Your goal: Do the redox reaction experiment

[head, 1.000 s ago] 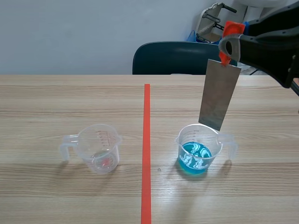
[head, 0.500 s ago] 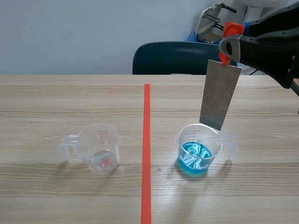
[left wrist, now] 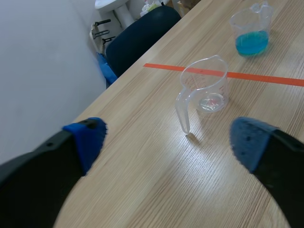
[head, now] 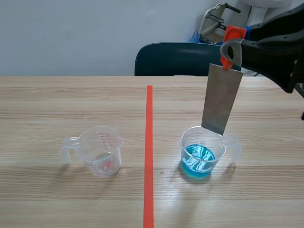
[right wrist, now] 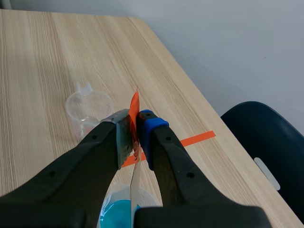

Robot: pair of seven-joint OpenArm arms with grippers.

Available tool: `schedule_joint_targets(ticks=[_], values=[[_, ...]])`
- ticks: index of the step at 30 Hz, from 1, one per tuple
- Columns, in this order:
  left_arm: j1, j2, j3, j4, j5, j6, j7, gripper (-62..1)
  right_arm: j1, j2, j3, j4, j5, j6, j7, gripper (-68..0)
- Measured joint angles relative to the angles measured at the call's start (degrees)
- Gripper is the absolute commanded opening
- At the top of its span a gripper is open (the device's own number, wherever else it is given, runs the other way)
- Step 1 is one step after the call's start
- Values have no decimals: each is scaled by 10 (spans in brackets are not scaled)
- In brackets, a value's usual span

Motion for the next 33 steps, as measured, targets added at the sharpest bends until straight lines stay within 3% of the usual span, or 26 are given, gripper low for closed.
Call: schedule_joint_targets(ticks=[2,3,4,8,12,17,21,23,29,33], values=[[0,0,0,0,0,0,0,-523,0,0,-4,0,0,0,0,-666],[0,0,0,0,0,0,0,-582,0,0,-6,0,0,0,0,-666],[0,0,0,0,0,0,0,-592,0,0,-8,0,0,0,0,-666],[-26,3,0,0,19,-1,3,-578,0,0,-9,0,0,0,0,-666],[-104,7,0,1,99,-53,47,-578,0,0,-11,0,-1,0,0,-666],[-200,46,0,23,173,-92,78,-577,0,0,-11,0,-1,0,0,-666],[-241,69,11,61,182,-166,77,-578,0,0,-11,0,-1,0,0,-666],[-264,68,37,92,181,-170,83,-578,0,0,-11,0,-1,0,0,-666],[-362,69,163,170,179,-170,210,-580,0,0,-11,0,-1,0,0,-666],[-439,98,250,185,175,-170,286,-580,0,0,-11,0,-1,0,0,-666]])
